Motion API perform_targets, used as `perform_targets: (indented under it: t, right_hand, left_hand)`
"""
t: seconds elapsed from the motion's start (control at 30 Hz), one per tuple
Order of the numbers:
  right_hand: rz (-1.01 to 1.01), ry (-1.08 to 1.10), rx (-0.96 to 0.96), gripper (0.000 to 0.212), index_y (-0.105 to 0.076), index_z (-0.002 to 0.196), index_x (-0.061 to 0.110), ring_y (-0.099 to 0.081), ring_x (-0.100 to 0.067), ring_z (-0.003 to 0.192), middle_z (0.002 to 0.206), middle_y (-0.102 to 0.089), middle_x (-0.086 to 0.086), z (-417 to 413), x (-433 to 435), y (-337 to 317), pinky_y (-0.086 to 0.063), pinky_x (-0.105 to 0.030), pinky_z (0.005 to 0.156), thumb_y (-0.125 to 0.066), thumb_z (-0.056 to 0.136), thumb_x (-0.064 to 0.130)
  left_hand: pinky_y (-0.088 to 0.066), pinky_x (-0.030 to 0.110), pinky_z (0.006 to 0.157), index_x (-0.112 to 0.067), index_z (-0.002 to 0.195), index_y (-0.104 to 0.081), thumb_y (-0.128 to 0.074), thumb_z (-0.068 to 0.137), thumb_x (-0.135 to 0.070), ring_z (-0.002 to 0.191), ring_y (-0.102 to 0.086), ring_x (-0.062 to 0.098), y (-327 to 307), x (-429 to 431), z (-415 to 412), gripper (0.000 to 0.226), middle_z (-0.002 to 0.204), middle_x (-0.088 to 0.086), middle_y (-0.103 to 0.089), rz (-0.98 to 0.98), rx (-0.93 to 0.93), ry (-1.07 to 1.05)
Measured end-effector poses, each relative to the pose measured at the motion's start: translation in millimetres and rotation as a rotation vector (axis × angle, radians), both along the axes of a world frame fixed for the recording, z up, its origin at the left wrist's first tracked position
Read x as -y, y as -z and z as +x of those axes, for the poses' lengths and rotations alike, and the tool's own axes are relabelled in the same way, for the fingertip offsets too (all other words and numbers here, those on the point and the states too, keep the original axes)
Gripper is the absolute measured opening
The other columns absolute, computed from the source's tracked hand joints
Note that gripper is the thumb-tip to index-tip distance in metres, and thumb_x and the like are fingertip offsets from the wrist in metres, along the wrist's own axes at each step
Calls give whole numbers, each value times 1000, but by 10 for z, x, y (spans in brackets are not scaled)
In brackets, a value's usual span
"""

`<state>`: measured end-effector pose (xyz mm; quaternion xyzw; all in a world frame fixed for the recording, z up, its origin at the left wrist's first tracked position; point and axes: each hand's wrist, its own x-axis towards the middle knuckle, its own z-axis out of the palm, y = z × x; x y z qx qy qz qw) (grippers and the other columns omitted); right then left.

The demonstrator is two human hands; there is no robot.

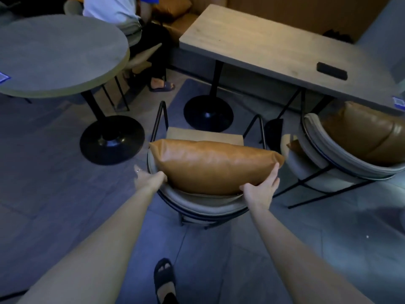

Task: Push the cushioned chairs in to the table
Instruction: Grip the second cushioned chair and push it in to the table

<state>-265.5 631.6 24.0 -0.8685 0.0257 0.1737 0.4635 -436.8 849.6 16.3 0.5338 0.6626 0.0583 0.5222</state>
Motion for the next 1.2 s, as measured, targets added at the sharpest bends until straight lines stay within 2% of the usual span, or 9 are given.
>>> perform_targets:
  t: [0.17, 0.27, 0.37, 0.43, 0.57, 0.63, 0.77, 0.93, 1.2]
  right_hand:
    - [25, 98, 182, 121, -3, 161, 53, -38, -34, 145, 175, 2, -1, -32, -19, 218, -38, -24, 67, -61, 77, -12]
    - [107, 240, 168, 119, -5, 164, 46, -29, -28, 153, 175, -5, 1, 34, 16, 292, -38, -31, 95, -61, 77, -13]
    - [117, 319, 28, 115, -5, 166, 35, -26, -30, 156, 174, -13, -1, 140, 54, 365, -30, -36, 114, -67, 79, -9]
    - [95, 288, -79, 111, -8, 167, 29, -31, -33, 154, 172, -23, -6, 217, 59, 424, -33, -49, 121, -68, 80, -5]
    - [106, 263, -288, 99, -21, 165, 32, -50, -40, 139, 158, -49, -12, 278, 33, 507, -45, -54, 108, -63, 81, 0]
    - [95, 264, -307, 97, -28, 161, 38, -59, -40, 124, 144, -60, -15, 272, 22, 515, -50, -50, 92, -60, 78, 0]
    - [77, 282, -283, 95, -37, 155, 42, -63, -45, 114, 126, -68, -13, 289, -19, 527, -55, -50, 85, -59, 74, -1]
    - [89, 243, -248, 96, -36, 157, 38, -62, -43, 117, 129, -66, -11, 293, -121, 557, -55, -63, 98, -65, 75, -1]
    - [131, 221, -234, 98, -30, 161, 35, -62, -40, 121, 137, -63, -9, 334, -403, 597, -55, -60, 100, -70, 78, 1]
  left_hand:
    - [-47, 57, 94, -27, 159, 2, -70, 80, -9, 134, -40, 40, 306, -34, 74, 108, 158, 7, -32, -148, 81, 29]
    - [-53, 55, 84, -26, 154, -14, -70, 77, -6, 119, -50, 42, 407, -31, 115, 97, 142, 14, -47, -110, 70, 63]
    - [-56, 55, 85, -19, 144, -24, -67, 75, -2, 104, -59, 43, 476, -52, 152, 83, 121, 22, -58, -48, 53, 85]
    - [-57, 55, 83, -17, 141, -26, -63, 76, -4, 96, -61, 43, 498, -74, 172, 77, 112, 23, -60, -23, 34, 92]
    - [-55, 59, 86, -17, 141, -28, -60, 76, -6, 103, -60, 47, 548, -93, 191, 73, 117, 24, -59, 5, 25, 87]
    - [-55, 59, 85, -18, 137, -30, -60, 76, -7, 100, -61, 45, 563, -97, 195, 68, 114, 23, -60, 15, 30, 83]
    - [-54, 57, 91, -18, 138, -33, -60, 76, -6, 104, -60, 43, 548, -122, 215, 68, 117, 21, -60, 38, 50, 68]
    - [-53, 55, 93, -19, 142, -33, -58, 74, -4, 109, -58, 43, 516, -315, 266, 74, 121, 21, -60, 69, 54, 90]
    - [-54, 57, 88, -21, 144, -34, -59, 74, -5, 109, -58, 46, 547, -727, 362, 76, 122, 22, -60, 120, 43, 124]
